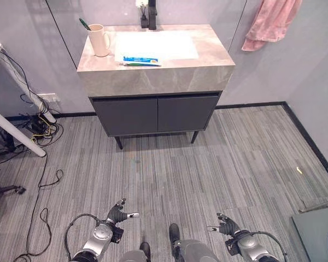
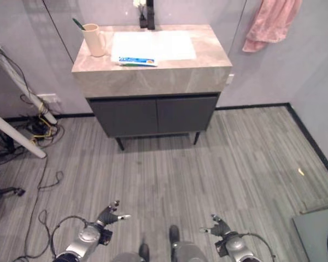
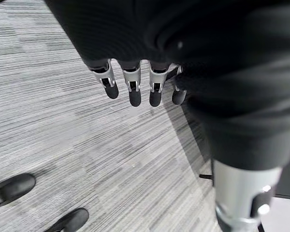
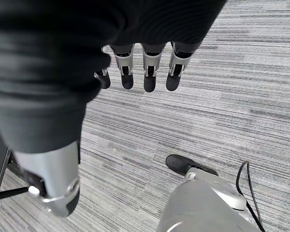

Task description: Put brush and paste in cup on sink, flatten towel.

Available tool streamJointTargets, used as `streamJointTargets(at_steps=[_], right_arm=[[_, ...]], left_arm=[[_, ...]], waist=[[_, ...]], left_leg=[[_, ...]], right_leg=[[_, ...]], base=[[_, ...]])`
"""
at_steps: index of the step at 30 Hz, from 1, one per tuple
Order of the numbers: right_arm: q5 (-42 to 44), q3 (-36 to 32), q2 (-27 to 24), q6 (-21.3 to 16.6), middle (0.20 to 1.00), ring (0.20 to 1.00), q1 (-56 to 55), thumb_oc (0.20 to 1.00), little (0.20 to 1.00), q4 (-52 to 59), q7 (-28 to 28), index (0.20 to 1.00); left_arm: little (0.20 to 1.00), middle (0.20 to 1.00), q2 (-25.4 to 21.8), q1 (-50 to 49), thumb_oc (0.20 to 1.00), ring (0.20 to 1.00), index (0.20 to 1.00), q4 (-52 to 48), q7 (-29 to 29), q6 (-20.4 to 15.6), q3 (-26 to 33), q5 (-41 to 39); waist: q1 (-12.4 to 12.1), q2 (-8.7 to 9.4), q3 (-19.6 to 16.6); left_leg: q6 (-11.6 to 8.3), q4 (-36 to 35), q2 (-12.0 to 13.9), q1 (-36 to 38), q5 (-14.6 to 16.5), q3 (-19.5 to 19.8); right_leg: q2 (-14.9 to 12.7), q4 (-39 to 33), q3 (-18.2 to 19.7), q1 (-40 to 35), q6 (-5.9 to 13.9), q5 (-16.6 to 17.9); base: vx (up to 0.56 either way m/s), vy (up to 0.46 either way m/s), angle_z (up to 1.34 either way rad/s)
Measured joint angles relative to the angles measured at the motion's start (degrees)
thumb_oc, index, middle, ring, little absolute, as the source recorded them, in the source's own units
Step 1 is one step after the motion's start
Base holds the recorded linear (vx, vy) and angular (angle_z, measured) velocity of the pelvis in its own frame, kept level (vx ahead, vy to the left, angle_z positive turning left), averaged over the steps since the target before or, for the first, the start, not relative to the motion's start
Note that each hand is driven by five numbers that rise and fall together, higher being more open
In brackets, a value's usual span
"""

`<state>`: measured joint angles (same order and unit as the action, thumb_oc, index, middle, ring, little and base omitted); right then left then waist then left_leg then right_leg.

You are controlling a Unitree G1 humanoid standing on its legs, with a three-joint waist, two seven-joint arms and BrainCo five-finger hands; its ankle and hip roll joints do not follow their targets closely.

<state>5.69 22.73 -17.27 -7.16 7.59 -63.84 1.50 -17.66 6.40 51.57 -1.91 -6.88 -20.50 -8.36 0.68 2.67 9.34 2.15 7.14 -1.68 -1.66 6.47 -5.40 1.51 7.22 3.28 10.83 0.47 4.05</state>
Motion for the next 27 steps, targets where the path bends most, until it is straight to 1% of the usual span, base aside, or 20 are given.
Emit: streamJointTargets(at_steps=[4, 6, 7, 8, 10, 11, 12, 13, 14, 15, 17, 18, 20, 21, 22, 23, 24, 25, 26, 27], right_arm=[[-2.7, 2.9, 0.1, 0.4, 1.0, 1.0, 0.4, 1.0, 1.0, 2.5, 0.1, 1.0], [-5.0, 4.0, 0.1, 0.7, 1.0, 1.0, 0.5, 1.0, 1.0, 3.3, 0.0, 1.0], [-8.5, 6.5, -0.7, 1.3, 1.0, 1.0, 0.8, 1.0, 1.0, 5.0, 0.0, 1.0], [-11.5, 8.9, -2.0, 1.2, 1.0, 1.0, 0.8, 1.0, 1.0, 8.5, 0.1, 1.0], [-14.9, 8.8, -3.0, 0.8, 1.0, 1.0, 0.7, 1.0, 1.0, 11.7, 0.1, 1.0], [-15.7, 8.8, -3.1, 0.8, 1.0, 1.0, 0.5, 1.0, 1.0, 11.7, 0.1, 1.0], [-15.8, 8.8, -3.2, 1.0, 1.0, 1.0, 0.5, 1.0, 1.0, 11.6, 0.1, 1.0], [-15.9, 8.1, -3.3, 1.0, 1.0, 1.0, 0.3, 1.0, 1.0, 11.8, 0.1, 1.0], [-15.9, 7.7, -3.3, 1.1, 1.0, 1.0, 0.3, 1.0, 1.0, 11.7, 0.1, 1.0], [-15.9, 7.7, -3.2, 1.2, 1.0, 1.0, -0.2, 1.0, 1.0, 11.6, 0.1, 1.0], [-16.0, 8.7, -3.0, 1.3, 1.0, 1.0, -0.3, 1.0, 1.0, 11.6, 0.1, 1.0], [-17.0, 9.5, -2.9, 1.3, 1.0, 1.0, -0.2, 1.0, 1.0, 11.7, 0.3, 1.0], [-18.3, 9.7, -3.0, 1.3, 1.0, 1.0, -0.4, 1.0, 1.0, 11.6, 0.3, 1.0], [-18.5, 9.9, -3.4, 1.3, 1.0, 1.0, -0.4, 1.0, 1.0, 11.5, 0.2, 1.0], [-19.0, 9.9, -4.6, 1.3, 1.0, 1.0, 0.1, 1.0, 1.0, 11.5, 0.2, 1.0], [-19.1, 9.9, -4.9, 1.3, 1.0, 1.0, 0.7, 1.0, 1.0, 11.3, 0.1, 1.0], [-19.5, 9.9, -5.7, 1.4, 1.0, 1.0, 2.2, 1.0, 1.0, 11.2, 0.1, 1.0], [-19.5, 9.9, -5.9, 1.4, 1.0, 1.0, 2.8, 1.0, 1.0, 11.4, 0.1, 1.0], [-19.5, 10.0, -6.1, 1.4, 1.0, 1.0, 4.2, 1.0, 1.0, 11.5, 0.0, 1.0], [-19.5, 10.0, -6.3, 1.3, 1.0, 1.0, 5.2, 1.0, 1.0, 11.4, 0.0, 1.0]], left_arm=[[1.0, 1.0, -0.7, -1.8, 1.0, 1.0, 1.0, -3.8, 0.9, 0.0, -1.1, 1.3], [1.0, 1.0, -0.7, -2.5, 1.0, 1.0, 1.0, -3.8, 1.0, 0.3, -1.0, 2.3], [1.0, 1.0, -1.1, -3.1, 1.0, 1.0, 1.0, -4.0, 1.1, 0.7, -1.0, 2.4], [1.0, 1.0, -1.8, -4.0, 1.0, 1.0, 1.0, -4.7, 1.2, 1.0, -1.1, 2.8], [1.0, 1.0, -2.4, -5.0, 1.0, 1.0, 1.0, -4.1, 1.5, 1.4, -1.1, 2.8], [1.0, 1.0, -2.2, -5.3, 1.0, 1.0, 1.0, -3.5, 1.7, 1.7, -1.1, 3.0], [1.0, 1.0, -2.2, -5.3, 1.0, 1.0, 1.0, -3.1, 2.0, 1.7, -1.1, 4.0], [1.0, 1.0, -2.3, -3.3, 1.0, 1.0, 1.0, -2.1, 2.1, 1.7, -2.3, 4.8], [1.0, 1.0, -2.1, -2.7, 1.0, 1.0, 1.0, -1.9, 2.2, 1.6, -2.3, 4.9], [1.0, 1.0, -1.7, -2.0, 1.0, 1.0, 1.0, -0.9, 2.2, 1.6, -2.4, 5.0], [1.0, 1.0, -1.8, -0.6, 1.0, 1.0, 1.0, -0.7, 1.9, 1.7, -3.0, 5.0], [1.0, 1.0, -1.5, -0.1, 1.0, 1.0, 1.0, -0.9, 1.3, 1.5, -2.9, 5.0], [1.0, 1.0, -1.1, -1.1, 1.0, 1.0, 1.0, -0.3, 0.6, 1.5, -3.0, 5.0], [1.0, 1.0, -0.3, -1.1, 1.0, 1.0, 1.0, 0.8, 0.4, 1.6, -2.9, 5.0], [1.0, 1.0, 1.3, -1.3, 1.0, 1.0, 1.0, 1.8, 0.4, 1.6, -3.3, 5.0], [1.0, 1.0, 1.9, -1.3, 1.0, 1.0, 1.0, 1.8, 0.3, 1.6, -3.3, 4.9], [1.0, 1.0, 3.0, -1.3, 1.0, 1.0, 1.0, 1.9, -0.1, 1.6, -3.3, 4.9], [1.0, 1.0, 3.1, -1.3, 1.0, 1.0, 1.0, 1.6, -0.1, 1.6, -3.3, 4.9], [1.0, 1.0, 3.3, -1.2, 1.0, 1.0, 1.0, 1.7, -0.1, 1.5, -3.4, 4.9], [1.0, 1.0, 3.7, -0.8, 1.0, 1.0, 1.0, 2.6, -0.1, 1.5, -3.5, 4.9]], waist=[[0.0, -0.04, 0.0], [0.0, -0.03, 0.0], [0.0, -0.03, 0.0], [0.2, -0.04, 0.1], [0.3, -0.12, 0.2], [0.4, -0.37, 0.0], [0.3, -0.54, -0.1], [0.6, 0.18, 0.4], [0.6, 0.27, 0.7], [1.6, 0.21, 0.8], [2.0, 0.61, 1.1], [1.7, 0.83, 1.3], [1.9, 1.07, 1.1], [1.9, 0.64, 0.9], [2.0, -1.57, -0.3], [1.9, -2.35, -0.8], [1.8, -3.42, -1.3], [1.8, -3.39, -1.2], [1.9, -3.31, -1.3], [1.9, -3.31, -1.3]], left_leg=[[1.67, -0.3, -1.2, 0.3, 0.1, -1.2], [2.31, -0.4, -1.5, 0.5, 0.2, -1.1], [2.64, -0.5, -1.6, 0.6, 0.3, -1.1], [2.79, -0.8, -1.6, 0.9, 0.2, -1.1], [3.6, -3.4, -1.6, 3.2, -0.6, -1.3], [3.9, -4.5, -1.6, 4.1, -0.8, -1.1], [4.02, -5.5, -1.9, 4.8, -0.9, -0.9], [4.24, -5.7, -2.5, 4.6, -1.0, 0.6], [4.36, -5.6, -2.7, 4.6, -0.9, 1.0], [4.19, -5.5, -2.8, 4.9, -0.3, 2.0], [3.74, -3.8, -3.3, 4.5, 2.1, 3.6], [2.63, -3.3, -3.4, 6.2, 3.0, 3.9], [0.86, -3.5, -3.4, 9.8, 5.5, 5.3], [0.34, -3.1, -2.8, 10.6, 6.6, 5.7], [-0.94, -3.2, -0.2, 11.7, 8.0, 6.5], [-1.49, -3.7, 1.0, 12.4, 7.7, 6.5], [-2.7, -3.8, 3.0, 13.2, 7.1, 6.4], [-3.53, -3.4, 3.3, 13.2, 6.5, 6.3], [-5.1, -2.9, 4.1, 13.1, 5.4, 6.4], [-6.29, -2.2, 4.2, 13.1, 4.7, 6.6]], right_leg=[[-1.1, 1.2, 1.2, 0.7, 1.29, 0.6], [-1.6, 3.1, 1.2, 1.5, 3.63, -0.4], [-1.5, 4.9, 1.2, 2.4, 4.55, -0.1], [-1.4, 7.5, 1.2, 3.9, 5.34, 0.5], [-1.3, 13.0, 0.9, 6.4, 5.93, 0.4], [-1.4, 13.3, 1.0, 6.9, 6.9, -1.1], [-1.7, 11.4, 1.9, 7.1, 7.0, -1.3], [-2.6, 5.6, 5.8, 9.9, 7.59, -0.3], [-3.0, 2.1, 6.1, 10.4, 8.2, 0.5], [-4.1, -3.3, 6.6, 10.4, 8.62, 0.9], [-6.7, -10.6, 3.4, 10.8, 8.21, 1.7], [-7.6, -10.7, 0.9, 10.3, 8.27, 1.7], [-8.2, -7.7, 0.8, 6.8, 8.19, 1.3], [-7.7, -7.2, 0.8, 6.4, 7.47, 4.4], [-5.6, -5.4, -0.6, 6.1, 6.15, 7.2], [-4.7, -5.2, -1.1, 5.6, 4.4, 8.7], [-3.1, -5.4, -2.5, 4.8, 1.78, 9.0], [-2.6, -5.4, -2.8, 4.5, 0.86, 9.3], [-2.1, -5.6, -3.3, 4.0, 0.1, 8.7], [-2.0, -5.8, -3.7, 3.4, -0.37, 8.4]], base=[[-0.03, 0.094, -0.12], [0.05, 0.08, 0.02], [0.11, 0.067, -0.01], [0.15, 0.054, -0.07], [0.13, 0.026, -0.02], [0.18, -0.004, 0.06], [0.13, -0.005, 0.25], [0.33, -0.047, 0.3], [0.28, -0.053, 0.49], [0.34, -0.077, 0.35], [0.21, -0.068, 0.41], [0.2, -0.078, 0.36], [0.18, -0.08, 0.3], [0.21, -0.123, 0.4], [0.21, -0.139, 0.33], [0.26, -0.178, 0.38], [0.16, -0.133, 0.17], [0.1, -0.077, 0.07], [0.1, -0.098, 0.04], [0.1, -0.103, 0.05]])
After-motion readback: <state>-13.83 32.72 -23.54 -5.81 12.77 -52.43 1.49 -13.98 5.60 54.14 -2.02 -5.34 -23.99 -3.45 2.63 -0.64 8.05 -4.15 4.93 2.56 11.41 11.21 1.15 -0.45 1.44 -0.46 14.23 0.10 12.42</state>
